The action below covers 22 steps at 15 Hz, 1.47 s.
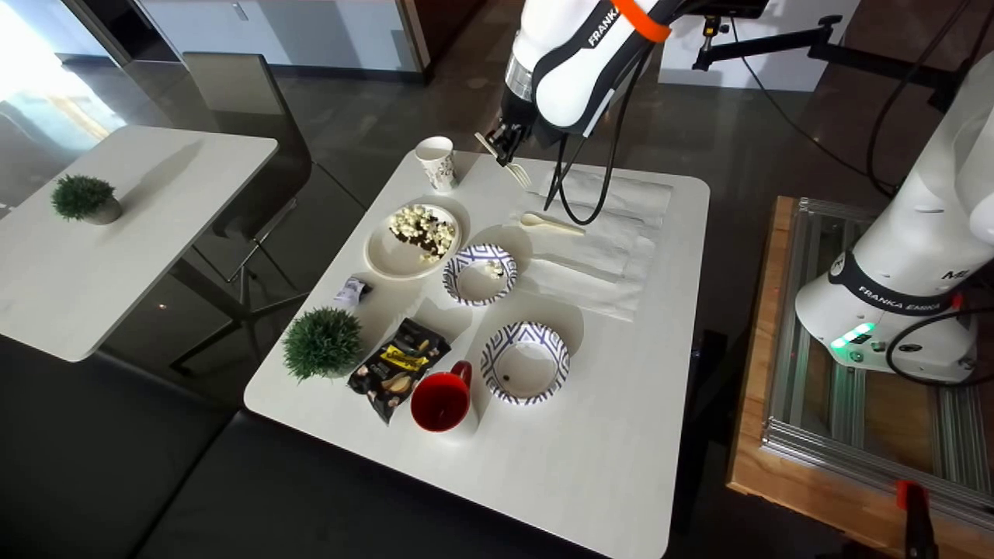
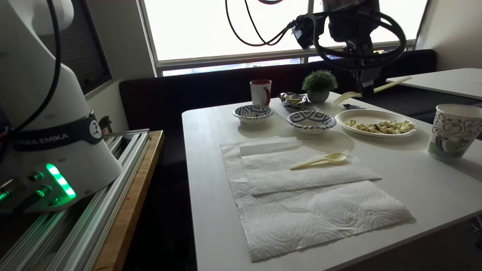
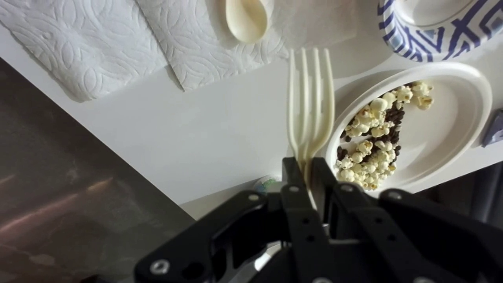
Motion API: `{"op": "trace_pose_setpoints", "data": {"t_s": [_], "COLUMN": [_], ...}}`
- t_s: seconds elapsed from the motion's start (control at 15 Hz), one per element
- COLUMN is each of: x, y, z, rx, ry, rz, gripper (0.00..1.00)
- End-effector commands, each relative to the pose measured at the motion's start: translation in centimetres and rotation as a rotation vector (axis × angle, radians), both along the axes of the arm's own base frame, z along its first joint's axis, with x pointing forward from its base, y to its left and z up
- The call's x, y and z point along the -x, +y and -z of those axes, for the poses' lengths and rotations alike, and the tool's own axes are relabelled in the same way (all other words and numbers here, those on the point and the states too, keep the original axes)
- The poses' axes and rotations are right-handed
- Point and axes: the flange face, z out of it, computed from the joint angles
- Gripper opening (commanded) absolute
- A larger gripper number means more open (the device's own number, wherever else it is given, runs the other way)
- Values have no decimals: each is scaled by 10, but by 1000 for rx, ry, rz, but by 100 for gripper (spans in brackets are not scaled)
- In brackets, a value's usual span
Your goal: Put the plastic fork into the coffee cup
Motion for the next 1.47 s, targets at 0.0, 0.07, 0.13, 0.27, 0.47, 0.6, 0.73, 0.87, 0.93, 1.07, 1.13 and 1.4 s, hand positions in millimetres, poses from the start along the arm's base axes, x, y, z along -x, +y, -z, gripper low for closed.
{"op": "trace_pose_setpoints", "data": {"t_s": [0.0, 0.07, 0.13, 0.27, 0.47, 0.6, 0.73, 0.87, 0.93, 1.07, 1.13, 1.4], "x": [0, -8, -14, -31, -56, -75, -95, -114, -123, -141, -148, -168], "y": [0, -1, -2, -4, -9, -10, -5, 0, 4, 11, 13, 22], "z": [-1, -1, -5, -16, -23, -19, -17, -13, -12, -9, -7, 10], "rx": [0, 9, 16, 25, 29, 39, 39, 76, 88, 125, 144, 190], "ry": [1, -44, -81, -174, -281, -336, -391, -458, -482, -529, -539, -561], "rz": [0, 14, 23, 53, 105, 137, 167, 181, 190, 224, 243, 321], "gripper": [4, 4, 4, 4, 4, 4, 3, 3, 3, 3, 3, 3]}}
